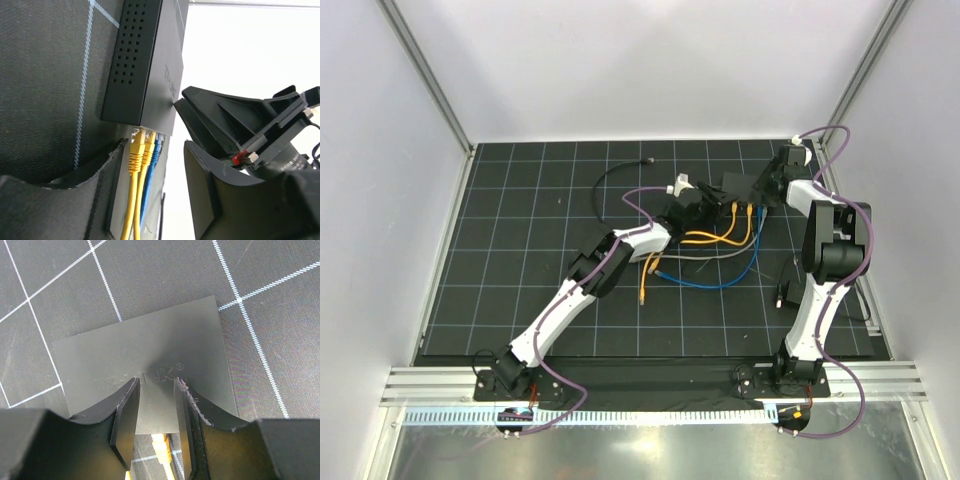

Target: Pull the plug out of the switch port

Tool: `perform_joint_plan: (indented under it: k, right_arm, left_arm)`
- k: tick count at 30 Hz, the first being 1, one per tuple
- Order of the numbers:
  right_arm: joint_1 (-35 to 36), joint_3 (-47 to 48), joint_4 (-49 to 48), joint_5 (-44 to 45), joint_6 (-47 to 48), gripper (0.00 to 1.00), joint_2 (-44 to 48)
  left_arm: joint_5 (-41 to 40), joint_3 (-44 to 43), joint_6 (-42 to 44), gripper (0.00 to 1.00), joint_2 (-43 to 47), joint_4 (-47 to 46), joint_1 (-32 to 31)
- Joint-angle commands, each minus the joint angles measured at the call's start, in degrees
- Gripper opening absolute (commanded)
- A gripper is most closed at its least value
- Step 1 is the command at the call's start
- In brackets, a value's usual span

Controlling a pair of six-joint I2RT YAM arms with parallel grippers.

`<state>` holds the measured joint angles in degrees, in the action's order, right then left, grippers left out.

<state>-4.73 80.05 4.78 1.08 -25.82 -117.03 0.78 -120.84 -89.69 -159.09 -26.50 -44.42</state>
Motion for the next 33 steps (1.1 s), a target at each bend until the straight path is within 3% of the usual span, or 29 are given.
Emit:
perform_joint_plan:
  k: [1,7,18,25,33]
  right_arm:
    - [-0.01,1.07,1.46,-0.38,0.25,0.42,-1.0]
    - [0.07,1.51,1.82,-0.29,-0.19,0.42,-1.62]
    - [0.51,1.51,1.56,0.32,-0.28,0.41,-1.54]
    - [-0.27,6.96,5.77,8.23,2.53,0.59,-0.04]
    - [-5.11,6.52,4.63,5.16,3.06,0.63,-0.3]
  left_arm:
    - [-5.52,3.07,6.37,0.51,-1.14,7.78,0.22]
    - [-5.87,-0.71,4.61,0.41,-4.04,10.59,-0.14]
    - [-5.0,-2.66,5.93,0.37,-4.66,13.67,-0.31]
    - [-2.8,-1.24,6.63,0.38,-3.69,11.3,-0.05]
    - [-0.95,-0.45,7.69,0.41,-3.51,9.19,0.48]
